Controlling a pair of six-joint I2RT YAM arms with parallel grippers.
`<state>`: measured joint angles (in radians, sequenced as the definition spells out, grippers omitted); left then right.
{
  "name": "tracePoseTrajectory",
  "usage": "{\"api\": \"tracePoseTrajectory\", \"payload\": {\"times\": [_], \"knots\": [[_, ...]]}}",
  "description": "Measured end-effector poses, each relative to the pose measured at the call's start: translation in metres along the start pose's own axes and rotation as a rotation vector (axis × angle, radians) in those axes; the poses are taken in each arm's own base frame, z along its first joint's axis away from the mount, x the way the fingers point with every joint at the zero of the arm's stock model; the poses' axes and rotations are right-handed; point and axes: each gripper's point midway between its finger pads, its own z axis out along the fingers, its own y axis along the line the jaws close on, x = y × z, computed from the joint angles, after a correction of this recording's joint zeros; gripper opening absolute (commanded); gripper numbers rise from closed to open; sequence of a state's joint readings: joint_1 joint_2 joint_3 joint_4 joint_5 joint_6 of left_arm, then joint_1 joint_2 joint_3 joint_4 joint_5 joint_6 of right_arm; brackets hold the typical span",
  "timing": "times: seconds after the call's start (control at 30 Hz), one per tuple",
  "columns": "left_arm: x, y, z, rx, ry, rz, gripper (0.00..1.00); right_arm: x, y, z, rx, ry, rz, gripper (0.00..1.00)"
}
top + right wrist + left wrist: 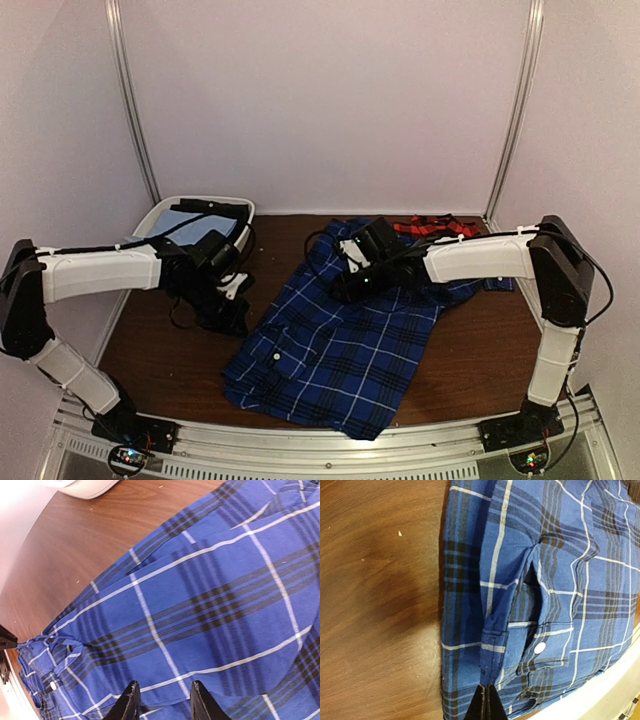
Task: Fold and stack the long sleeve shirts
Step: Adjust the sleeve of the 1/3-folded shirt.
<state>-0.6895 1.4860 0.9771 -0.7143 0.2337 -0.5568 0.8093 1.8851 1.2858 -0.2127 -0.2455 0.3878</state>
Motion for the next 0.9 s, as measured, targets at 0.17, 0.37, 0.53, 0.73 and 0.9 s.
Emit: {"api": "tracePoseTrajectory", "payload": {"times": [0.17,0.37,0.53,0.73,0.9], "knots": [[-0.011,-0.001,-0.006,-0.029,-0.003,0.028,0.00,-0.008,-0.018,-0.002,0.024,-0.013,0.028,0.36],[-0.017,-0.004,-0.005,-0.032,0.008,0.065,0.00,-0.011,-0.026,-0.003,0.037,-0.019,0.037,0.36],[-0.008,-0.011,0.006,-0.005,0.060,0.103,0.00,-0.014,-0.033,-0.004,0.045,-0.025,0.048,0.36],[0.013,-0.029,0.025,0.020,0.124,0.170,0.00,-0.019,-0.049,-0.007,0.065,-0.037,0.072,0.36],[0.026,-0.018,0.043,-0.004,0.162,0.147,0.00,-0.022,-0.059,-0.008,0.078,-0.042,0.089,0.36]]}}
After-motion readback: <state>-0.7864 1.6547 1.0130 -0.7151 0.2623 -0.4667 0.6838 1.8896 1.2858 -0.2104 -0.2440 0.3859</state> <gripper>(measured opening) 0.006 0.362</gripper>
